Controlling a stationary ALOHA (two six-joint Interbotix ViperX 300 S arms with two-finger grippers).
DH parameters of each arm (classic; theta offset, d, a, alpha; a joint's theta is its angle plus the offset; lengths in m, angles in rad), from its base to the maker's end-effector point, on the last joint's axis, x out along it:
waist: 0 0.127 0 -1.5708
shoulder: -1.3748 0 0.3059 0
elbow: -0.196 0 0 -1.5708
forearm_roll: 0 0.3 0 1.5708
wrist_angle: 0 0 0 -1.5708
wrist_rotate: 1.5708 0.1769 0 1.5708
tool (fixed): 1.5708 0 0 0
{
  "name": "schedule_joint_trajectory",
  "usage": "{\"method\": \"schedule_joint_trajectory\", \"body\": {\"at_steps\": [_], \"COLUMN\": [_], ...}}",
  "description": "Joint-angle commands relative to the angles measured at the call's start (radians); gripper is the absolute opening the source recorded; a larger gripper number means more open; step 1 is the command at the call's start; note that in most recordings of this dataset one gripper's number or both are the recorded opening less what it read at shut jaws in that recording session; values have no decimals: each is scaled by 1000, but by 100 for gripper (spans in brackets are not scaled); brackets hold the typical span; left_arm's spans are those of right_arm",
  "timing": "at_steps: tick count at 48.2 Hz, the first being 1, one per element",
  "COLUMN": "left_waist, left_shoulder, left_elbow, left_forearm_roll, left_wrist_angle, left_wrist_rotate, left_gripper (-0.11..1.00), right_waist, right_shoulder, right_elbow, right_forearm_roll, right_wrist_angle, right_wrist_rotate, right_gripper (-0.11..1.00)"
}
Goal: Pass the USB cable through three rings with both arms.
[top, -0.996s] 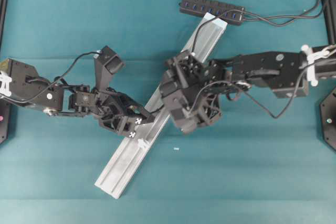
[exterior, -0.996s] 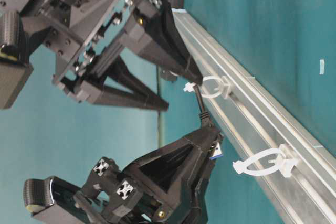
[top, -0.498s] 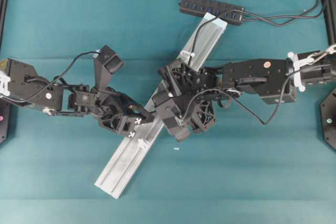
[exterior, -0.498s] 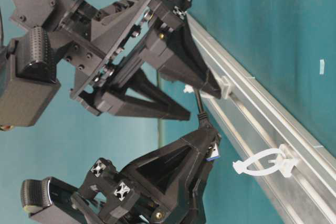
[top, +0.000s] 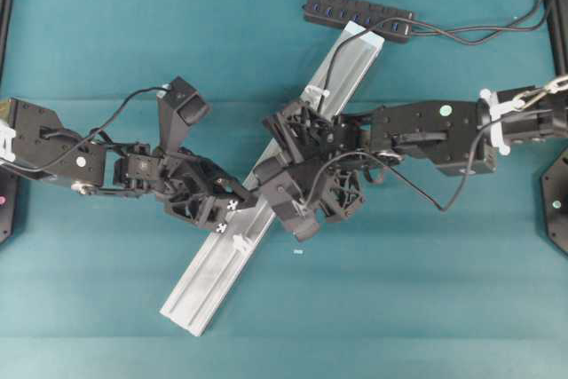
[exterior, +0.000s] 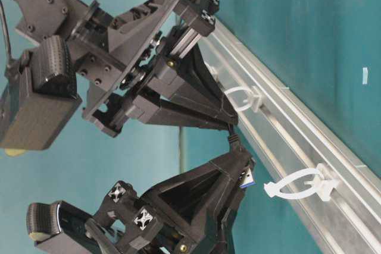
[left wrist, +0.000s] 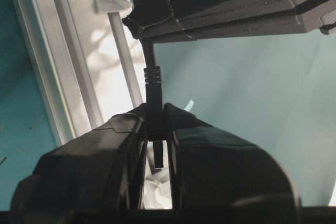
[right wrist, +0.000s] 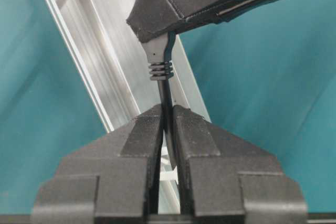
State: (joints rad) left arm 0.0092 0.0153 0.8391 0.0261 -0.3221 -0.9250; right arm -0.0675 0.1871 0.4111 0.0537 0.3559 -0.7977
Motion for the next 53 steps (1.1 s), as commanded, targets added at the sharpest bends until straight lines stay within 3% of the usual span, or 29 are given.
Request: {"method": "schedule_joint_trajectory", "body": {"at_steps": [1, 14, 18, 27, 31, 42, 53], "left_waist": [-3, -2, -3, -2, -2, -8, -31], "left_shoulder": [-41, -49, -54, -104, -150, -333, -468], "left_elbow": [-31, -23, -17, 20, 52, 137, 190], "left_forearm_roll": [2, 2, 2, 2, 2, 3, 3], "left_wrist_angle": [-11, -11, -11, 6, 29, 86, 156], "left_wrist_rotate": [3, 15, 20, 34, 41, 66, 120], "left_gripper": [10, 12, 29, 81, 95, 90, 91], "right_waist": [2, 2, 2, 18, 35, 55, 54], "right_shoulder": [5, 12, 15, 18, 20, 20, 35], "right_elbow": [-28, -48, -52, -54, -51, -44, -38], "right_forearm_roll": [-2, -3, -12, -57, -69, -69, -69], "right_wrist_angle": [2, 26, 37, 57, 57, 57, 58], "right_wrist_rotate": [6, 5, 3, -9, -37, -112, -124], "right_gripper": [7, 7, 7, 7, 7, 7, 7]}}
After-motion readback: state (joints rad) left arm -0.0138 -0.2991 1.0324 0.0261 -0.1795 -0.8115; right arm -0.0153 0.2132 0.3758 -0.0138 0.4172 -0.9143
